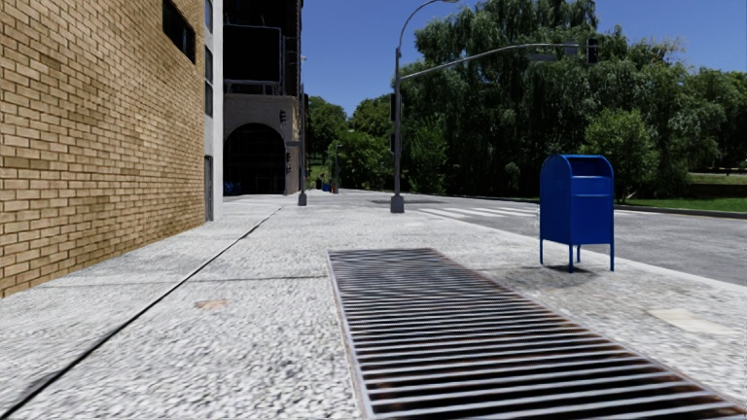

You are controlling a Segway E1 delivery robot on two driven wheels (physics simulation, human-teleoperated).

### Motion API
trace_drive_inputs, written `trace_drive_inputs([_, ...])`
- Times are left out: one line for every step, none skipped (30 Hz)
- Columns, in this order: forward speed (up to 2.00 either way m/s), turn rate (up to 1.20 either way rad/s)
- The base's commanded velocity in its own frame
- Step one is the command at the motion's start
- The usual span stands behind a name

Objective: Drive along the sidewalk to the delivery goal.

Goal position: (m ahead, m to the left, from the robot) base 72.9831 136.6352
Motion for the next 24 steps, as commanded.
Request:
trace_drive_inputs([2.00,0.35])
trace_drive_inputs([2.00,0.36])
trace_drive_inputs([2.00,0.36])
trace_drive_inputs([2.00,0.36])
trace_drive_inputs([2.00,0.36])
trace_drive_inputs([2.00,0.36])
trace_drive_inputs([2.00,0.36])
trace_drive_inputs([2.00,0.37])
trace_drive_inputs([2.00,0.37])
trace_drive_inputs([2.00,0.37])
trace_drive_inputs([2.00,0.37])
trace_drive_inputs([2.00,0.37])
trace_drive_inputs([2.00,0.37])
trace_drive_inputs([2.00,0.37])
trace_drive_inputs([2.00,0.28])
trace_drive_inputs([2.00,0.18])
trace_drive_inputs([2.00,0.18])
trace_drive_inputs([2.00,0.15])
trace_drive_inputs([2.00,0.16])
trace_drive_inputs([2.00,0.16])
trace_drive_inputs([2.00,0.32])
trace_drive_inputs([2.00,0.48])
trace_drive_inputs([2.00,0.53])
trace_drive_inputs([2.00,0.53])
